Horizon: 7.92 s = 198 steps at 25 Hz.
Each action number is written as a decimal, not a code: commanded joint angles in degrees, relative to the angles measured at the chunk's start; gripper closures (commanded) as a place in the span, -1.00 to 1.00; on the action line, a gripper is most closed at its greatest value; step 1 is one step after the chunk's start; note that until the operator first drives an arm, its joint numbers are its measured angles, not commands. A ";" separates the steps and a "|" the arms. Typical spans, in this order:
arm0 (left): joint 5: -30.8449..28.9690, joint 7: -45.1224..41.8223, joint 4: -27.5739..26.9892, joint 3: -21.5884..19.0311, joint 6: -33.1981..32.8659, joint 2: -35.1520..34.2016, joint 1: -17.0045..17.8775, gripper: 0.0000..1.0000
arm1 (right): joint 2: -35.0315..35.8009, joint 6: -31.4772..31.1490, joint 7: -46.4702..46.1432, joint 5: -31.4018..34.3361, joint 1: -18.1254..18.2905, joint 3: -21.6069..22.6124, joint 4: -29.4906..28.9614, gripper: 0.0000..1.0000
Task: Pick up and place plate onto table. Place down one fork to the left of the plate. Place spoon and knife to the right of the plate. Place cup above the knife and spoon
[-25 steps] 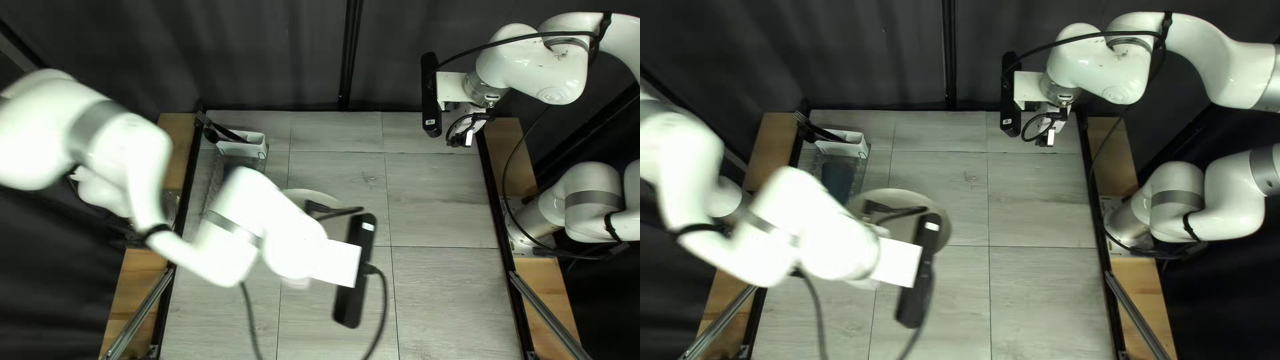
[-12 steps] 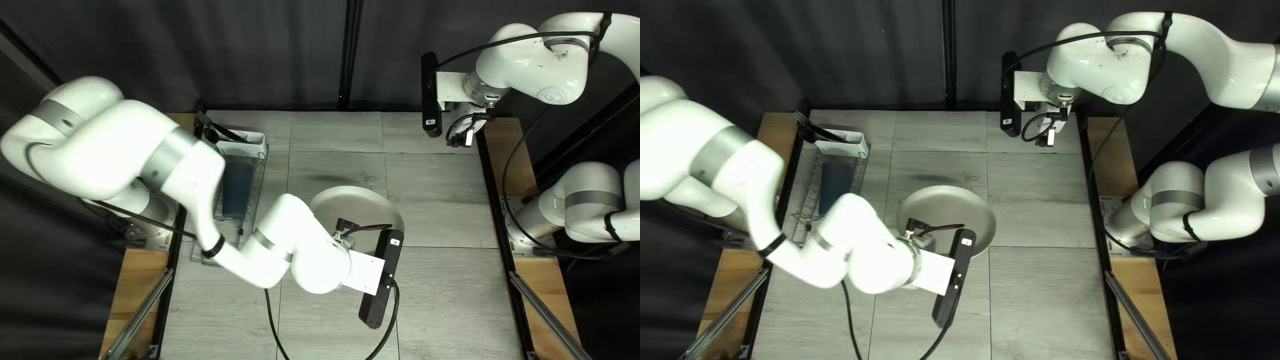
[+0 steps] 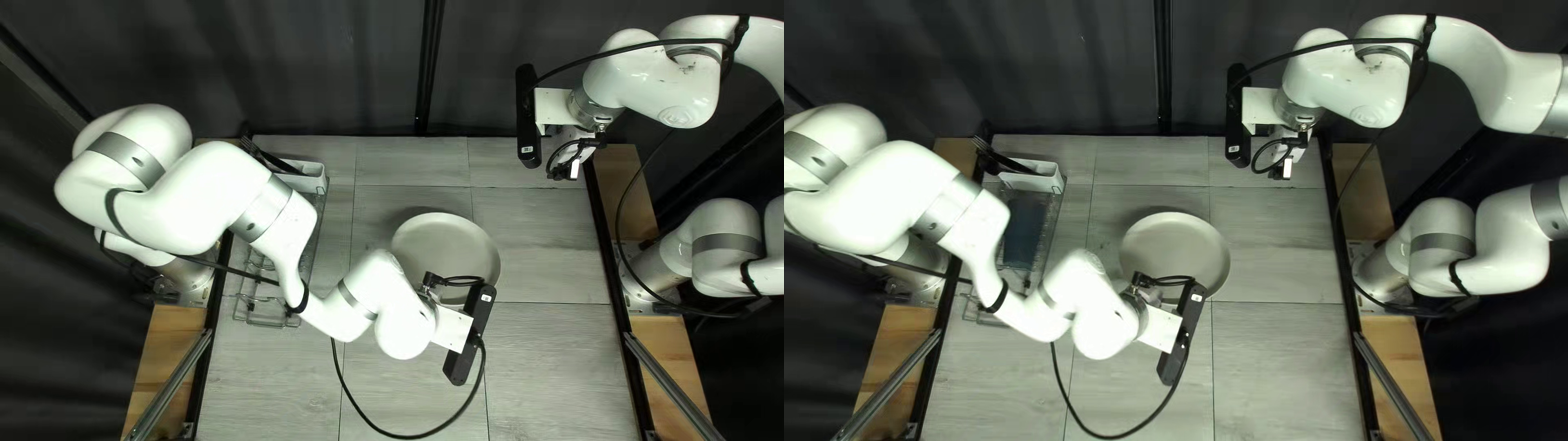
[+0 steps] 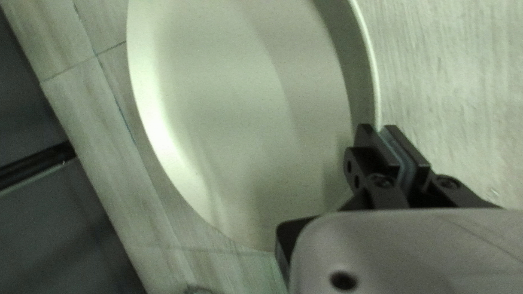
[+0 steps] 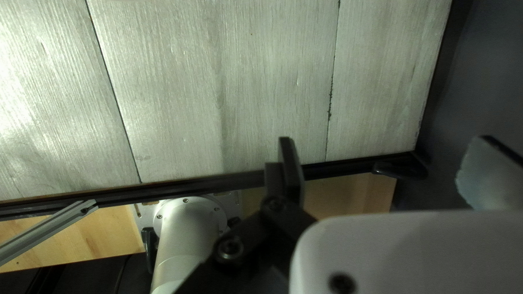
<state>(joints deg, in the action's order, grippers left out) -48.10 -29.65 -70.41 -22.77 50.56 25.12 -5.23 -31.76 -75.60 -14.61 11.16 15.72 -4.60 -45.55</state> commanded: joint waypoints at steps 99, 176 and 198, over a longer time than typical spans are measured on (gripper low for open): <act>41.50 46.68 29.30 21.37 33.56 -73.45 -20.35 1.00 | 0.00 0.00 0.00 0.00 0.00 0.00 0.00 -1.00; 54.29 47.82 24.78 18.65 12.34 -61.76 -13.15 1.00 | 10.93 33.88 22.38 -5.13 -3.55 10.51 2.37 -1.00; 54.29 47.82 24.78 18.65 12.34 -61.76 -13.15 1.00 | 30.64 49.97 29.53 5.13 -2.71 12.72 -9.08 -1.00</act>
<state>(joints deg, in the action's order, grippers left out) 6.19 18.17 -45.63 -4.12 62.90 -36.65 -18.38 -1.80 -26.06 14.08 15.13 13.02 8.04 -54.01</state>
